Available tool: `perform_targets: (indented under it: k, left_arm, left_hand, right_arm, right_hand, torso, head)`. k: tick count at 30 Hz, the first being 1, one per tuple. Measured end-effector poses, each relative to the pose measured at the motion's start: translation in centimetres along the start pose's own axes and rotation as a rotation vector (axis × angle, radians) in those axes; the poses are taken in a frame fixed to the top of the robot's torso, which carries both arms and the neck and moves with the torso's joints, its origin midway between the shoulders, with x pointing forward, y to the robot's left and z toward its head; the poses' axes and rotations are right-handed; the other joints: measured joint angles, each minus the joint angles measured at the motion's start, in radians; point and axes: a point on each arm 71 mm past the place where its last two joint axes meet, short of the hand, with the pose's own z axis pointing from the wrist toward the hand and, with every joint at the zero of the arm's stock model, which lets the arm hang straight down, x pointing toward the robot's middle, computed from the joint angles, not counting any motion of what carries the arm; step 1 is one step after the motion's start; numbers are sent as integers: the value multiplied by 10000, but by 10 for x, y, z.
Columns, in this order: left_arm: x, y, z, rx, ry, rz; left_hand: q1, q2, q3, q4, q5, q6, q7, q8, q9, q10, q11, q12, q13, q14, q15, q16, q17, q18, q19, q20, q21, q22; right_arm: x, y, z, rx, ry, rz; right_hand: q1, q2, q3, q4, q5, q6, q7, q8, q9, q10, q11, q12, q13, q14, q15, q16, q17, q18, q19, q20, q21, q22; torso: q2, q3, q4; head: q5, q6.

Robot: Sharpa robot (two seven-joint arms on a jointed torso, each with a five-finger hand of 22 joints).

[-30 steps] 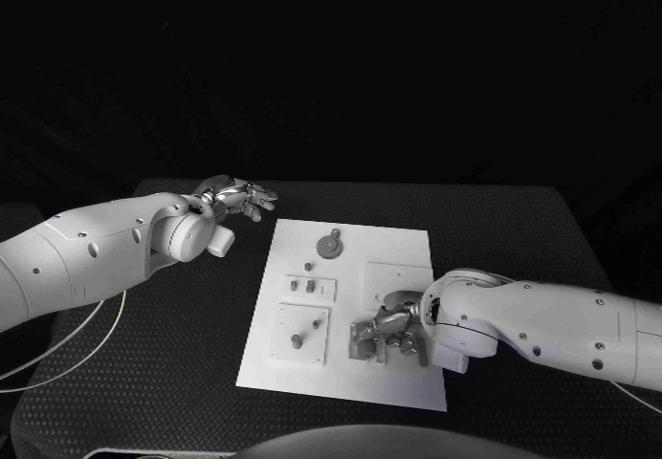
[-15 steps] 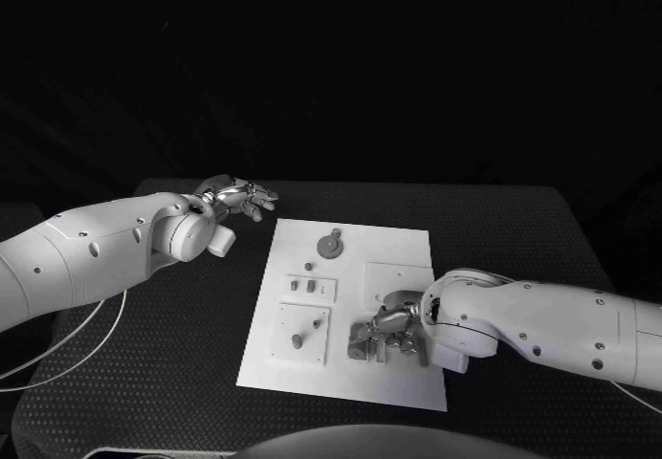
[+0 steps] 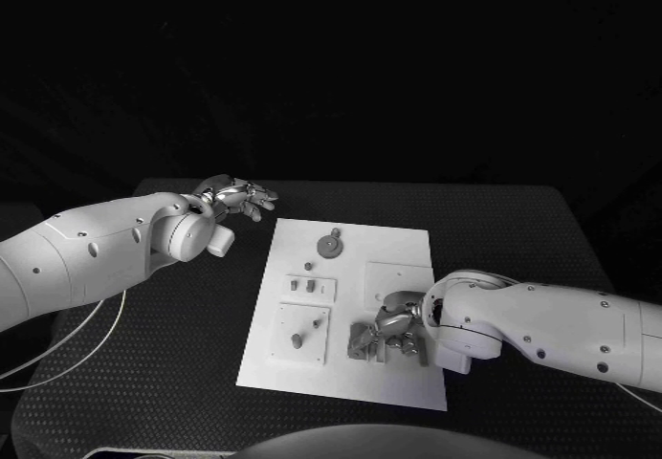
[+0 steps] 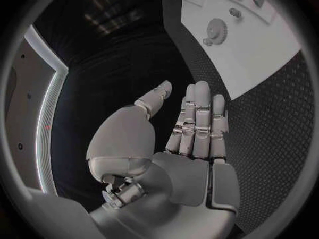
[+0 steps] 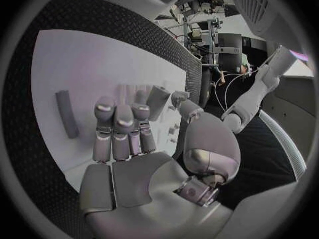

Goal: Assemble the parts on the task board

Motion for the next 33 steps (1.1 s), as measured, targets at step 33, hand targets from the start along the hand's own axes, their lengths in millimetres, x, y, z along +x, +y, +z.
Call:
perform_targets:
  k: [33]
  left_arm:
    - [0,0,0,-21,11,6]
  left_hand:
    - [0,0,22,22,0,18,19,0,2,24,-16,0,-4,-1,1,0,6,0,1,1,0,2]
  right_arm:
    - [2,2,2,-95,5,-659]
  right_hand:
    - [261,1071,1477,283,-84,266,-137,-61,-217,115,-143,-69,-82,139,-128,-193,169,-2,34,-53,12,-267]
  torso:
    - [0,1,-5]
  head:
    - [1,-10]
